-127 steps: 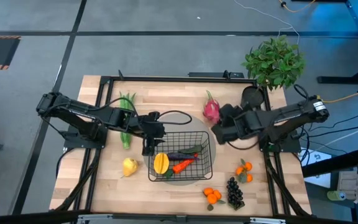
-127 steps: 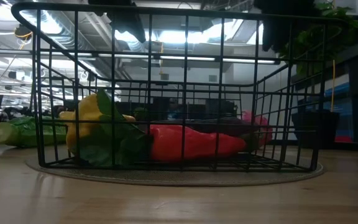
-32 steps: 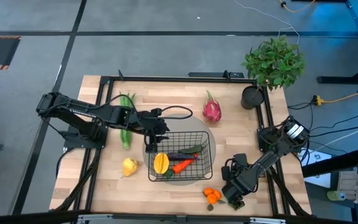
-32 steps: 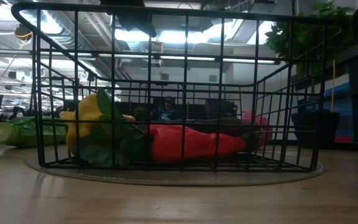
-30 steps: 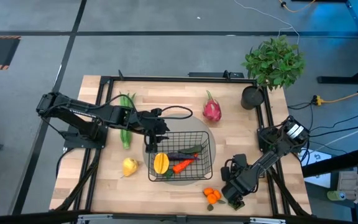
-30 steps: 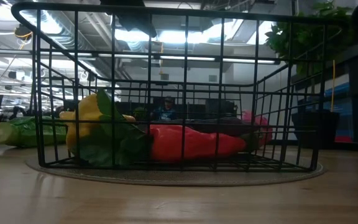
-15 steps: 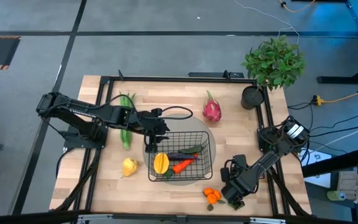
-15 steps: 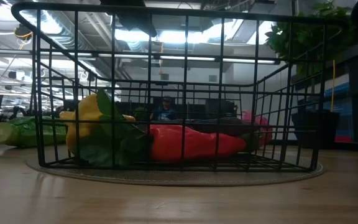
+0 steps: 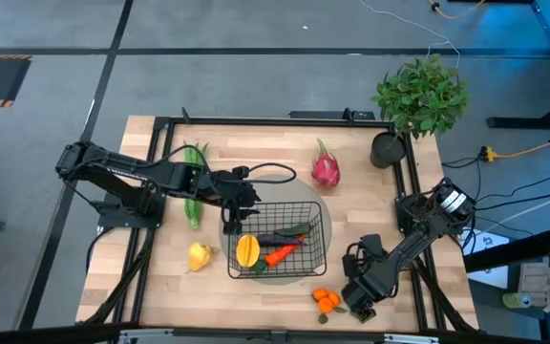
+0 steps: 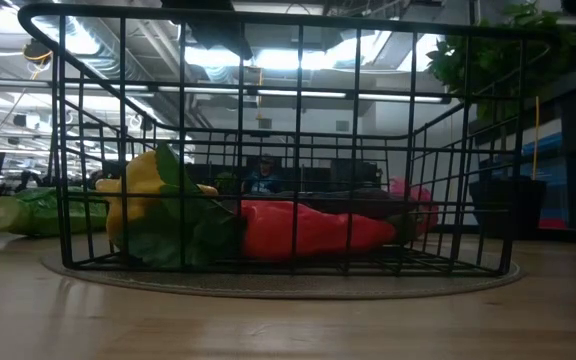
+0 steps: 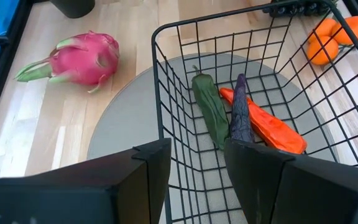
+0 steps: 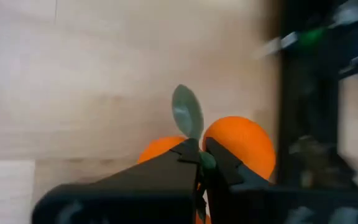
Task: Build produce basket
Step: Put the top tangerines into the wire basket
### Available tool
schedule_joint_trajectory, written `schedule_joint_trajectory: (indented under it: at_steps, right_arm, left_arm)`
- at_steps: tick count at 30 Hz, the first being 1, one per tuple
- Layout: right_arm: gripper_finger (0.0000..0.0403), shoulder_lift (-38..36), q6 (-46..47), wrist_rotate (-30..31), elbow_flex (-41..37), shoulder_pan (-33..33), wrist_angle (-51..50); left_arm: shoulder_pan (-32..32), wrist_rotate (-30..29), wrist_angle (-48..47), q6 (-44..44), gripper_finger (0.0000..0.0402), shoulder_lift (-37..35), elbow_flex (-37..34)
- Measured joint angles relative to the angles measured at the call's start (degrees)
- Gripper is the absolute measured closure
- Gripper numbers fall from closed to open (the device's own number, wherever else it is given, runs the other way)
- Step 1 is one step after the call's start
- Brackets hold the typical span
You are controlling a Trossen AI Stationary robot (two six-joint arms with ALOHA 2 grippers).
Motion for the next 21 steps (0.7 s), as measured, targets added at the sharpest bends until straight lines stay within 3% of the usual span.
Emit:
schedule_joint_trajectory:
  at_steps: [4, 9, 13, 17, 21]
  right_arm:
    - [0.0401, -0.18, -1.24, 8.57, 6.32, 0.07, -6.92]
    - [0.0402, -1.4, -11.29, 36.94, 11.15, -0.26, -6.64]
    - [0.0403, -1.51, -20.29, 50.65, 14.77, -1.39, -6.51]
    - [0.0403, -1.51, -29.3, 58.31, 18.02, -3.0, -6.47]
    - [0.0403, -1.51, -35.08, 59.02, 19.66, -5.13, -6.32]
  left_arm:
    - [-0.02, 0.0, -0.02, 0.0, 0.0263, 0.0, 0.0]
    - [-0.02, 0.02, -0.06, 0.0, 0.0263, 0.0, 0.0]
    - [-0.02, 0.02, -0.09, -0.02, 0.0263, 0.0, 0.0]
    - [-0.02, 0.01, -0.06, -0.02, 0.0263, 0.0, 0.0]
    - [-0.02, 0.0, -0.04, -0.02, 0.0263, 0.0, 0.0]
